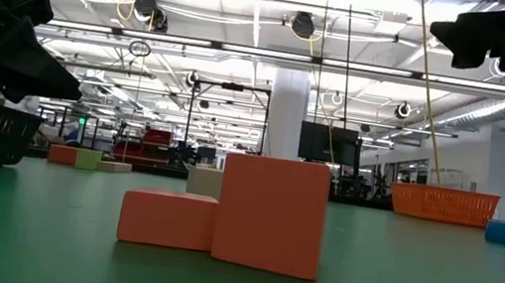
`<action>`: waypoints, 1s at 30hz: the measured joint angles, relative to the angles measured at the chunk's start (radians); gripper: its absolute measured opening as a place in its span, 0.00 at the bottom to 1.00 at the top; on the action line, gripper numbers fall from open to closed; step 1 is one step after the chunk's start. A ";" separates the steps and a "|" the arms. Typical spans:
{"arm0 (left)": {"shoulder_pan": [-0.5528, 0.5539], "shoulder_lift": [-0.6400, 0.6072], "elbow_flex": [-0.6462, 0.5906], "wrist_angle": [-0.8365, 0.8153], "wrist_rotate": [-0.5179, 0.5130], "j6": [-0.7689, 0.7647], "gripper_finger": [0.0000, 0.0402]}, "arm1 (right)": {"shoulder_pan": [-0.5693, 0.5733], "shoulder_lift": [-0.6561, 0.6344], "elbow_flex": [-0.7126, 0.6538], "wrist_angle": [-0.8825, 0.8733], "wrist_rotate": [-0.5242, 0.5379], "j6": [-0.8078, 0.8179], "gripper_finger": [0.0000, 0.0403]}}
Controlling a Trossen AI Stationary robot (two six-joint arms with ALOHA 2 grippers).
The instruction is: Sort & place blocks by color
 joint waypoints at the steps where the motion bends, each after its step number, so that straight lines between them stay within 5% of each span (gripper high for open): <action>1: 0.000 0.000 0.000 0.000 0.000 0.000 0.32 | 0.000 0.000 0.000 0.000 0.000 0.000 0.49; 22: 0.000 0.000 0.000 0.000 0.000 0.000 0.32 | 0.000 0.000 0.000 0.001 0.000 0.003 0.49; 30: 0.000 0.000 0.000 0.000 0.000 0.000 0.32 | 0.000 0.000 0.000 0.000 -0.002 0.259 0.49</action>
